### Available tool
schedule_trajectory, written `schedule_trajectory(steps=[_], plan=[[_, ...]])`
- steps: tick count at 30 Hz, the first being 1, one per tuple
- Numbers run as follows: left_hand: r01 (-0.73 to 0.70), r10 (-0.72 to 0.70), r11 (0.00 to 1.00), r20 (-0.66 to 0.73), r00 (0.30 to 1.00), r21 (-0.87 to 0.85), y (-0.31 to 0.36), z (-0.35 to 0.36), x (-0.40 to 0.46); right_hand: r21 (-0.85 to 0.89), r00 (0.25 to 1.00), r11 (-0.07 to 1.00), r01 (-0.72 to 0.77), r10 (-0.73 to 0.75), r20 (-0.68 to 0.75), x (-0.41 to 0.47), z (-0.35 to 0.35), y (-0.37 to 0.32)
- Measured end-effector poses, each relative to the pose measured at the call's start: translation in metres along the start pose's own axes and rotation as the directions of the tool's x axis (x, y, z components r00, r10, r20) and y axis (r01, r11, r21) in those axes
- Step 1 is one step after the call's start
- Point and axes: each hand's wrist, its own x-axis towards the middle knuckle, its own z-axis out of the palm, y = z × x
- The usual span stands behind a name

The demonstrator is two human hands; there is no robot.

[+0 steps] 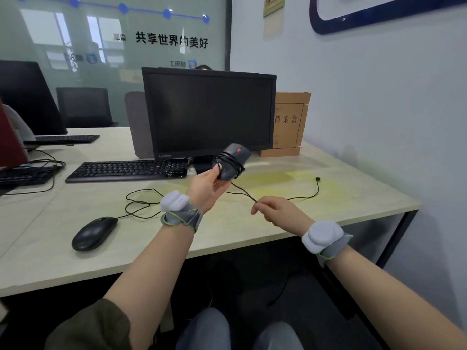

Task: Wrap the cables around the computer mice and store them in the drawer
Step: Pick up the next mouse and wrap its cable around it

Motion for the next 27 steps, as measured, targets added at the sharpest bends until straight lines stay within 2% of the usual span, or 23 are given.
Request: schedule_trajectory(steps=[2, 4, 8, 11, 14, 18, 22, 27], plan=[[-0.038, 0.043, 0.989, -0.035, 0.998, 0.143, -0.002, -0.004, -0.001, -0.186, 0.998, 0.98, 0.065, -0.062, 0.021, -0.001, 0.0, -0.007], [-0.055, 0.066, 0.966, -0.036, 0.997, 0.251, -0.004, -0.009, 0.001, -0.288, 0.994, 0.953, 0.093, -0.107, -0.032, -0.001, -0.007, -0.015], [-0.01, 0.004, 0.905, 0.014, 1.0, 0.424, -0.007, -0.015, 0.0, -0.371, 0.958, 0.921, 0.117, -0.204, -0.203, -0.002, -0.025, -0.028], [-0.023, -0.059, 0.789, 0.113, 0.992, 0.614, -0.007, -0.011, -0.005, -0.353, 0.943, 0.92, 0.171, -0.257, -0.214, -0.001, -0.032, -0.037], [-0.044, -0.162, 0.716, 0.227, 0.96, 0.696, -0.006, -0.006, -0.01, -0.317, 0.95, 0.928, 0.196, -0.26, -0.172, 0.0, -0.038, -0.043], [0.031, -0.361, 0.738, 0.356, 0.862, 0.674, -0.01, -0.006, -0.017, -0.122, 0.972, 0.975, 0.185, -0.2, -0.124, 0.003, -0.049, -0.04], [0.057, -0.47, 0.701, 0.4, 0.787, 0.711, -0.013, -0.007, -0.023, -0.009, 0.985, 0.986, 0.168, -0.168, -0.026, 0.003, -0.053, -0.036], [0.056, -0.475, 0.703, 0.409, 0.78, 0.709, -0.013, -0.004, -0.021, 0.028, 0.978, 0.979, 0.204, -0.202, -0.048, 0.003, -0.055, -0.036]])
